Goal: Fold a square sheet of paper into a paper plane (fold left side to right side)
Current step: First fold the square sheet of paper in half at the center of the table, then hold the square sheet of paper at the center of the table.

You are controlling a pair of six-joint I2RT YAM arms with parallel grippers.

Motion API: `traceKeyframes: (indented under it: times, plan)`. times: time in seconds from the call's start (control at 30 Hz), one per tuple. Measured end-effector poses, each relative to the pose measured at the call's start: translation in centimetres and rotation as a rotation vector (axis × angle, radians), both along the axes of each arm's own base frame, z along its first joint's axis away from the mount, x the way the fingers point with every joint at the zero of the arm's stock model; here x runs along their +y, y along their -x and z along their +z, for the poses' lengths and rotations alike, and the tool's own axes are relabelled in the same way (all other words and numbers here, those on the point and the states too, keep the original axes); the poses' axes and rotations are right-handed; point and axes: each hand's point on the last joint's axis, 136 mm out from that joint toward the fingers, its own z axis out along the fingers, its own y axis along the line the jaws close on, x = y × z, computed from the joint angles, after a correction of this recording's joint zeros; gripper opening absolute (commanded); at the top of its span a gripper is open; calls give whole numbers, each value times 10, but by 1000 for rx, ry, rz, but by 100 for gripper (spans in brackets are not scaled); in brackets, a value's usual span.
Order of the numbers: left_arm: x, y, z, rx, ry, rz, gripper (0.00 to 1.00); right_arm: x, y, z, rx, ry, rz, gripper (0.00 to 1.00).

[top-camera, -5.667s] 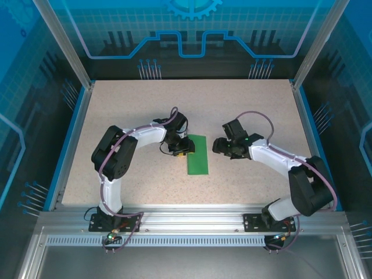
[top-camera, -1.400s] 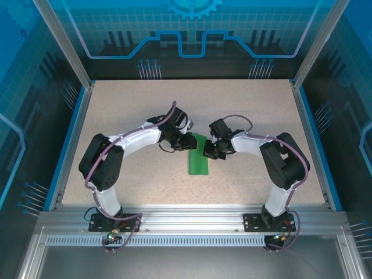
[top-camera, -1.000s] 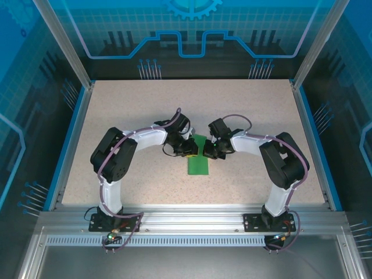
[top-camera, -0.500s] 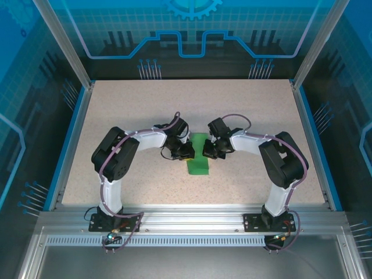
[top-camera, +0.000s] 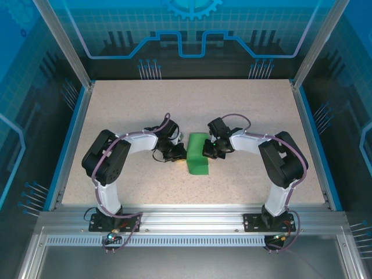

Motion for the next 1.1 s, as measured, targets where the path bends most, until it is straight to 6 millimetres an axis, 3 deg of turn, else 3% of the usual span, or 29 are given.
traceKeyframes:
  times: [0.13, 0.37, 0.67, 0.9, 1.1]
  plan:
    - [5, -1, 10, -21, 8, 13, 13, 0, 0, 0, 0, -1, 0, 5]
    - [-12, -10, 33, -72, 108, 1, 13, 0, 0, 0, 0, -2, 1, 5]
    - [-44, -12, 15, -27, 155, -41, 14, 1, 0, 0, 0, -2, 2, 5]
    - [-46, -8, 1, -1, 140, -48, 14, 1, 0, 0, -2, -2, 4, 5]
    - [-46, -8, 0, 1, 140, -48, 14, 1, 0, 1, -10, -3, 15, 5]
